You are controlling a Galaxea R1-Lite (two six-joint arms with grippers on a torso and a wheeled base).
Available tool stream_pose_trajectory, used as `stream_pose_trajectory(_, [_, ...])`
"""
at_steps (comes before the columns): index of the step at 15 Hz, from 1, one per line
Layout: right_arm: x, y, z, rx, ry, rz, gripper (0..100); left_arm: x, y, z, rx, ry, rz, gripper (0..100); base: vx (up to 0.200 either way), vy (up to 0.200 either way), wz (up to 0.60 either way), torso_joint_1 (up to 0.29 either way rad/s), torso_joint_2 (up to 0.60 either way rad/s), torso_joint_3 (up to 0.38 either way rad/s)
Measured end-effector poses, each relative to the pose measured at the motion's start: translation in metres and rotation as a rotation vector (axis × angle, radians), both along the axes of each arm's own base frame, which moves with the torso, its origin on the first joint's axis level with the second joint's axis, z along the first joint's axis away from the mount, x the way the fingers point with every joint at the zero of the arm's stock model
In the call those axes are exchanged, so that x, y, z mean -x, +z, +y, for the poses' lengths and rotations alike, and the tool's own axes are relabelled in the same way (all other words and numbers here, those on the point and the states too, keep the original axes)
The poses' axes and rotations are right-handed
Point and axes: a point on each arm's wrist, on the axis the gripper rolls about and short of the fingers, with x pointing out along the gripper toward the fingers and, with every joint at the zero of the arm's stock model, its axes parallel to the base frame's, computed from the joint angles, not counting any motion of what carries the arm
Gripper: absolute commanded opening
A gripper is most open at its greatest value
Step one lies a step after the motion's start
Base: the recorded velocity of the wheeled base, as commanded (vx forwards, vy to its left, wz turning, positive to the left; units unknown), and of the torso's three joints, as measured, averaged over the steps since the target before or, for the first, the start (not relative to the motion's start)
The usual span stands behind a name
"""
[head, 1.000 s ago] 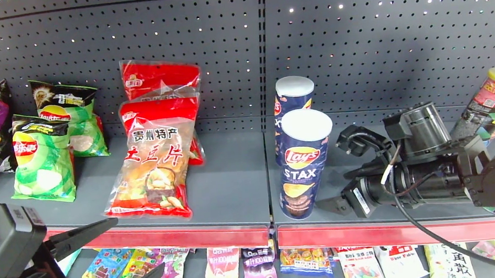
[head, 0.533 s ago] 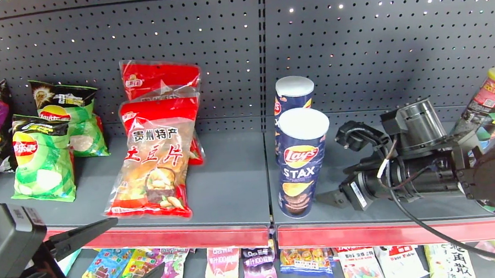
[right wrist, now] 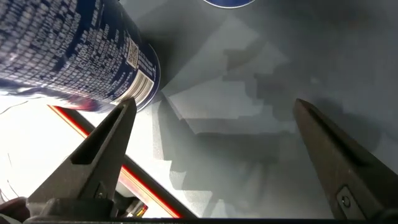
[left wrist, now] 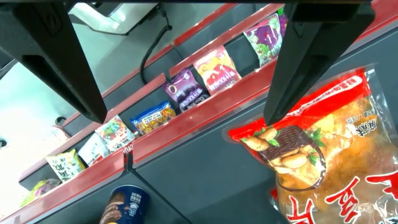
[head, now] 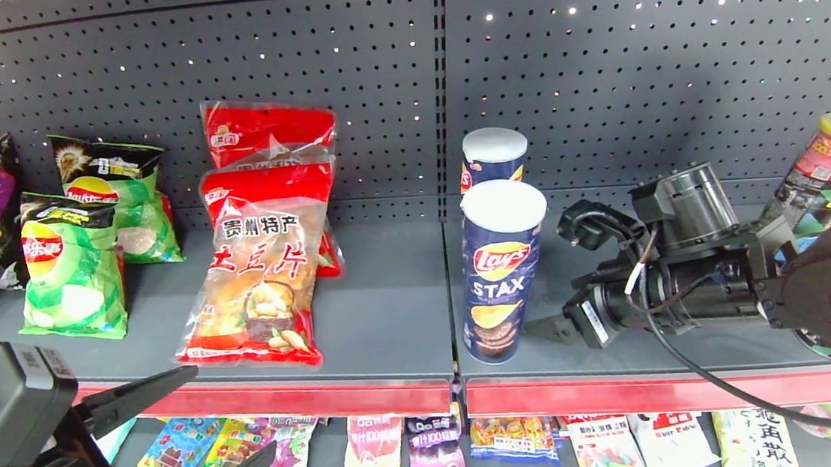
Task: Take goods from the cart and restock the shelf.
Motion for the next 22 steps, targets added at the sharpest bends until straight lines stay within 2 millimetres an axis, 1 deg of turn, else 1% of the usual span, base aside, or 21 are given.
stream_pose_trajectory(13, [-0.005,-0.003,0.004,0.002,0.004,0.005,100,-0.001,0.0,0.002,0.002,0.017,-0.001,100,0.0,0.0,0.0,0.0,0.0,0.0])
stream_pose_trajectory(16, [-0.003,-0.005,0.002,0.007,0.0,0.012,100,-0.001,0.0,0.002,0.0,0.017,0.001,100,0.0,0.0,0.0,0.0,0.0,0.0])
stream_pose_trajectory(19, [0.01,-0.001,-0.004,0.01,-0.008,0.005,100,0.002,-0.006,0.004,-0.008,0.018,0.013,100,0.0,0.0,0.0,0.0,0.0,0.0])
stream_pose_trajectory(21, [0.03,0.007,-0.01,0.009,-0.003,-0.017,100,0.008,-0.009,0.008,-0.007,0.026,0.004,100,0.0,0.0,0.0,0.0,0.0,0.0])
stream_pose_trajectory(22, [0.045,0.013,-0.014,0.004,0.002,-0.038,100,0.013,-0.011,0.012,-0.008,0.04,0.0,100,0.0,0.0,0.0,0.0,0.0,0.0])
